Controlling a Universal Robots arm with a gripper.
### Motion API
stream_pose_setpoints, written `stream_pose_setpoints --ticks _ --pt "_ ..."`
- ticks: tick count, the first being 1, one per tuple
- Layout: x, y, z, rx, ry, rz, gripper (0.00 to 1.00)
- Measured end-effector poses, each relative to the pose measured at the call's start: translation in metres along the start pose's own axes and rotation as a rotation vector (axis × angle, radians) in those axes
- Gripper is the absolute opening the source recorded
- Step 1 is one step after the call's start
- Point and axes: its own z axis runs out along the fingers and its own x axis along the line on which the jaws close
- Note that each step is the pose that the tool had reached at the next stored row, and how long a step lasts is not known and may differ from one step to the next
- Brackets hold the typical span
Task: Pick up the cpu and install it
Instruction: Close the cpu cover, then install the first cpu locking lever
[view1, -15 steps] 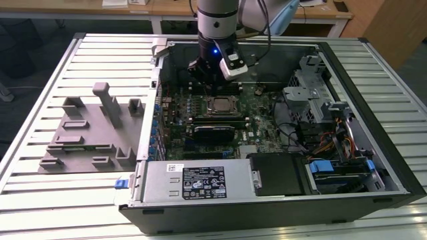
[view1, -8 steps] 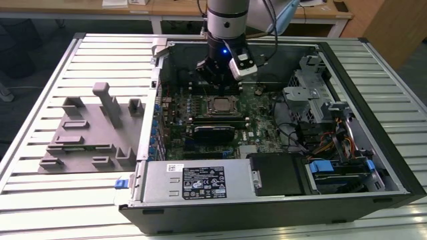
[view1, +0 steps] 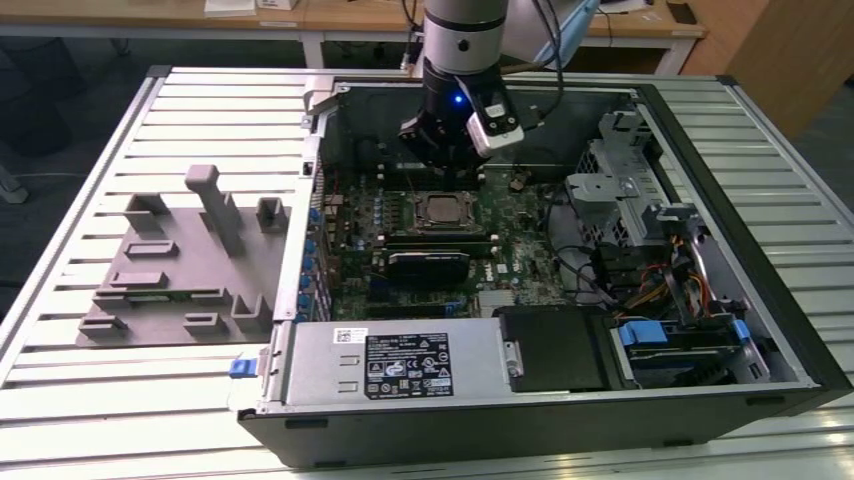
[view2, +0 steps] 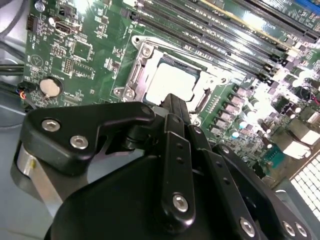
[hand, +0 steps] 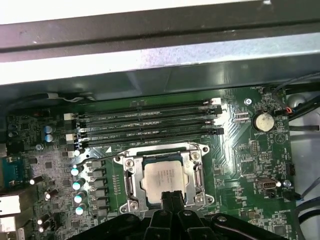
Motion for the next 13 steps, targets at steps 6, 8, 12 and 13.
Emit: stream_pose_setpoints --ticks 6,8,12,13 --pt "0.0 0.0 -0.0005 0.0001 0.0 0.0 0.11" --pt "0.0 0.0 -0.0006 0.0 0.0 0.0 0.11" --pt "0.0 0.0 -0.0007 0.0001 0.0 0.0 0.11" --pt "0.0002 0.0 -0.0007 0.0001 0.0 0.0 0.11"
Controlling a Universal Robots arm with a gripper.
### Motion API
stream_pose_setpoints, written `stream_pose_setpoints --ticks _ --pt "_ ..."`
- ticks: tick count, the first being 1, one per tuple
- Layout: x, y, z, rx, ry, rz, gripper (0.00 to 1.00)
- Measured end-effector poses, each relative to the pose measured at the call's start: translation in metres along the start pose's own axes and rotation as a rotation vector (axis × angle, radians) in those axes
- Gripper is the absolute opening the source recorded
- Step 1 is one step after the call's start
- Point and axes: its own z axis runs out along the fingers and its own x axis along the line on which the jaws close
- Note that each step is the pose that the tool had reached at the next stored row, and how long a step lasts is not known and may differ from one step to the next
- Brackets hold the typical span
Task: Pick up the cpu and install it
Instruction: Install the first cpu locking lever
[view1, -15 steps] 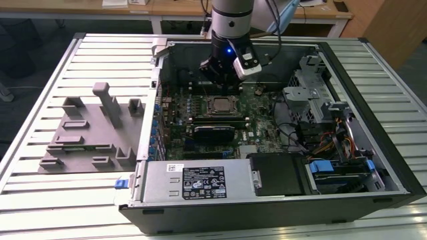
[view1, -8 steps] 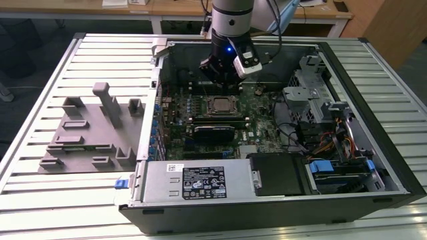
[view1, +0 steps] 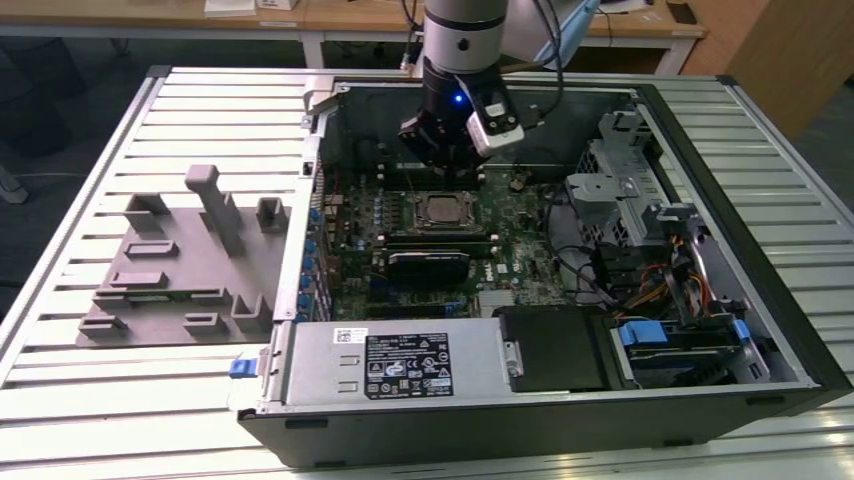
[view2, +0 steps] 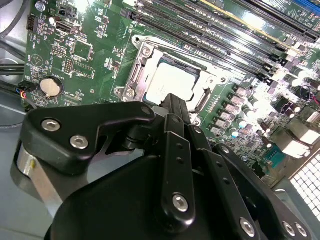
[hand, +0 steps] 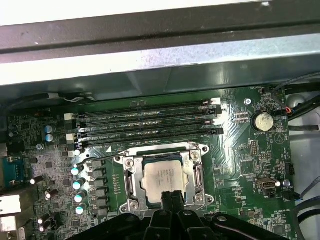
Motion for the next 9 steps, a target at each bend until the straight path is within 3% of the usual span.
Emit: stream_pose_setpoints --ticks 9 --pt "0.0076 -0.001 -0.0001 -0.0001 0.0 0.0 0.11"
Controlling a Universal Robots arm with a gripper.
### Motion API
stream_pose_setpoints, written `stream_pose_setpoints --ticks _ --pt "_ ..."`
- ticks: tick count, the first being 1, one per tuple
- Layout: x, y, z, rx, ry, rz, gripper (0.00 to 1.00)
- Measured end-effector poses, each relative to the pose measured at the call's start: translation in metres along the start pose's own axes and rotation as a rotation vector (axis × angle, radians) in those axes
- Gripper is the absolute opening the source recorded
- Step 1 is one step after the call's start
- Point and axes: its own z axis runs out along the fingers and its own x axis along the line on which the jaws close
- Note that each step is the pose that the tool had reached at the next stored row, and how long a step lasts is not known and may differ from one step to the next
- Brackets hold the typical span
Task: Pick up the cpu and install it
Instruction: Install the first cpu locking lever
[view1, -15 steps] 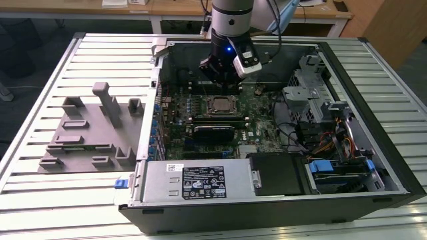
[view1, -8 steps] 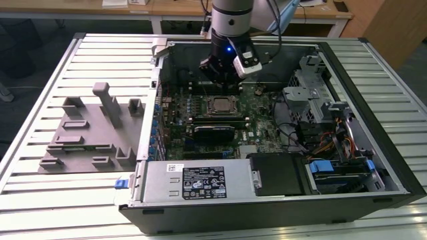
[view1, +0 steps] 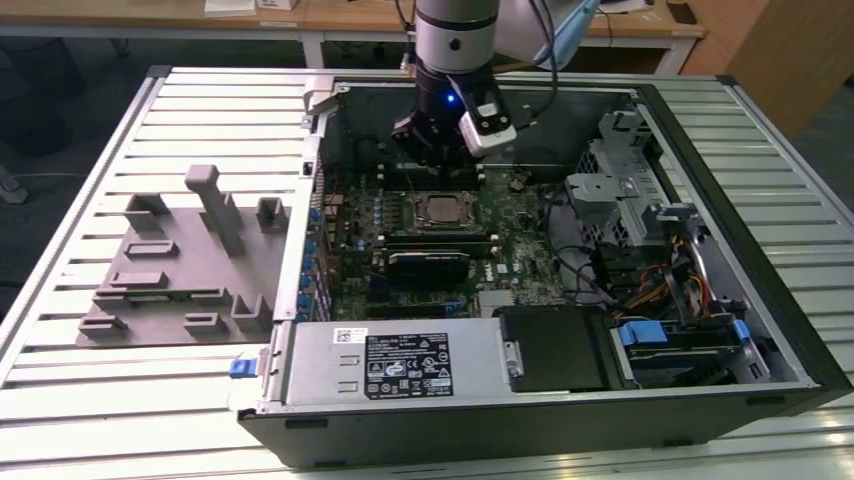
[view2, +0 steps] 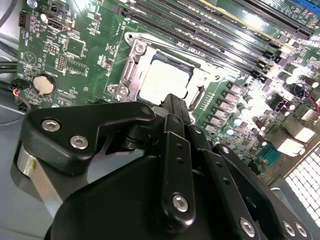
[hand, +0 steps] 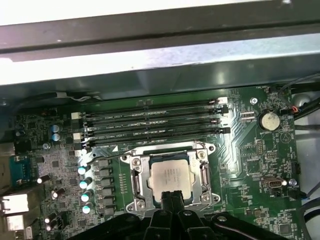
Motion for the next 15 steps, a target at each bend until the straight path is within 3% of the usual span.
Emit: stream_pose_setpoints --ticks 7,15 --pt "0.0067 -0.001 -0.0002 0.0001 0.0 0.0 0.11" --pt "0.022 -0.0031 -0.0005 0.0001 0.0 0.0 0.11"
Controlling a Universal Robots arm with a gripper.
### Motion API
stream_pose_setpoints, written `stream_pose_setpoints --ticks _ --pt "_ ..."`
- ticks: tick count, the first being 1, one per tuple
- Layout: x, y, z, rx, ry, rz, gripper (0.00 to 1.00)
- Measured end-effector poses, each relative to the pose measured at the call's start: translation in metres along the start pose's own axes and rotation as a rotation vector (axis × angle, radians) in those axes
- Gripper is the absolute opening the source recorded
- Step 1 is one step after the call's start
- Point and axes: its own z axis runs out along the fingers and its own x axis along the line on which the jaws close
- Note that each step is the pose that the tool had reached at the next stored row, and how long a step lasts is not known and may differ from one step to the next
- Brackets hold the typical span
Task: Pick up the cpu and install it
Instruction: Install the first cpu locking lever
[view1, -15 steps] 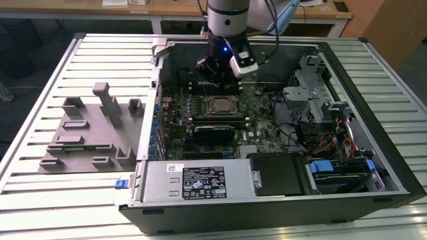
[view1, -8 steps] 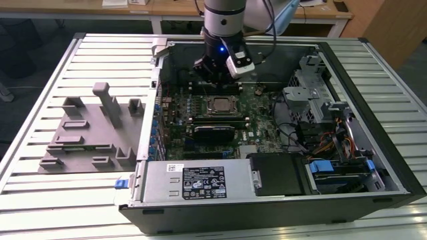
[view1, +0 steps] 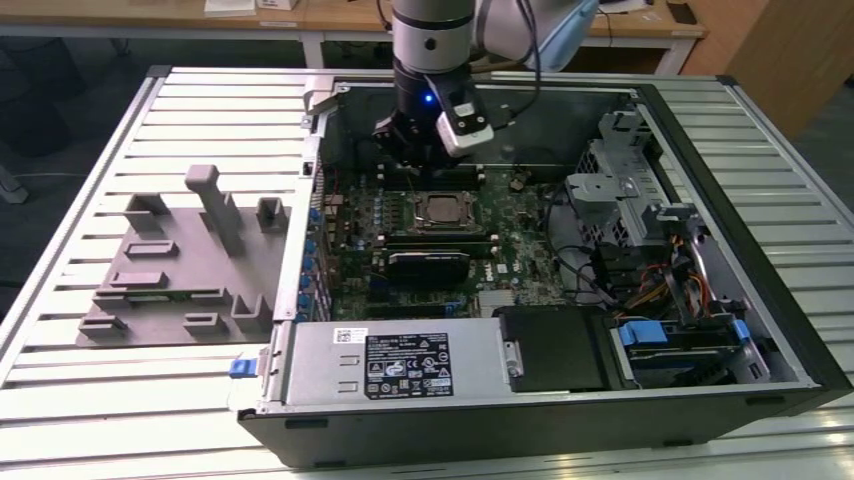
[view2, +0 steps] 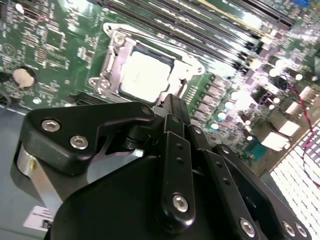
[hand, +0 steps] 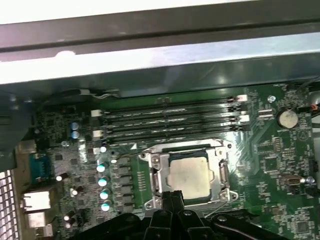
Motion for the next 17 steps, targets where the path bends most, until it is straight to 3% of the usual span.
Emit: stream_pose_setpoints --ticks 12,14,17 --pt "0.0299 -0.0041 -0.0006 -0.0041 0.0002 0.0 0.11" --pt "0.033 -0.0045 -0.0006 -0.0114 0.001 0.0 0.11" --pt "0.0351 -0.0048 -0.0006 -0.0386 0.0048 0.001 0.11"
